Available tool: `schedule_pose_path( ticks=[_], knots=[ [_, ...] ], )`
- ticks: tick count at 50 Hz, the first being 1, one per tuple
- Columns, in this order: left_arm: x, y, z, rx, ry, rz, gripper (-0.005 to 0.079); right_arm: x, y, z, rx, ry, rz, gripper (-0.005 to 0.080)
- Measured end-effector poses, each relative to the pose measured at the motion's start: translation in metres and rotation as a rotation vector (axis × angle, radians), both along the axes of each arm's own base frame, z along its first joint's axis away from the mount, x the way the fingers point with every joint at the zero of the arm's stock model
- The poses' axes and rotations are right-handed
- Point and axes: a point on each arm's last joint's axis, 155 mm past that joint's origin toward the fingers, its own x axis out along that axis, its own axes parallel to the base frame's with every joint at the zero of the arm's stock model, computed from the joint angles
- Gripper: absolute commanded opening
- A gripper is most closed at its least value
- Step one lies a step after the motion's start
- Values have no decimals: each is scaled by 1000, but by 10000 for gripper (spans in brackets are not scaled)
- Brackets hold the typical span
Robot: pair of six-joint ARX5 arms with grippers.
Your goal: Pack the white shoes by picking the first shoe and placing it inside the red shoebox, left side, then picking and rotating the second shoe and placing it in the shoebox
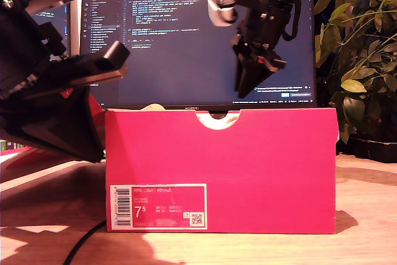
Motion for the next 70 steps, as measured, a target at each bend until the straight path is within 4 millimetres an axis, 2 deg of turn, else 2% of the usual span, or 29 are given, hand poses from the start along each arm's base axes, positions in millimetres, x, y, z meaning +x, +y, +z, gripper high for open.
schedule_pose_path(
  ticks=[2,4,6,7,8,9,11,15,20,25,30,40,50,58,70],
  knots=[
    [0,0,1,0,-3,3,-19,5,1,4,27,-15,-38,212],
    [1,1,2,0,-7,6,-19,6,3,6,114,5,-149,211],
    [1,2,3,-3,-10,7,-19,7,4,8,128,6,-160,211],
    [1,2,4,-5,-12,7,-19,7,4,9,210,37,-267,209],
    [1,2,6,-9,-14,7,-19,7,5,10,212,36,-267,208],
    [0,3,8,-12,-16,7,-19,7,5,11,280,64,-356,207],
    [-1,4,11,-20,-21,7,-19,8,5,13,282,61,-356,198],
    [-3,7,21,-39,-33,6,-19,7,5,16,378,105,-483,173],
    [-9,11,29,-52,-42,-2,-19,1,1,15,417,148,-553,137],
    [-15,15,37,-66,-51,-14,-19,-4,1,16,464,197,-592,82],
    [-20,16,46,-86,-66,-29,-19,-8,-4,24,516,225,-637,-16],
    [-27,24,59,-94,-102,-58,-19,-17,-18,53,596,215,-705,-13],
    [-30,38,68,-95,-133,-42,-19,-27,-29,69,649,225,-781,-13],
    [-31,50,67,-59,-143,-27,-19,-30,-39,67,656,229,-877,-13],
    [-28,61,76,-61,-185,14,-19,-41,-55,55,594,243,-958,-13]
  ],
)
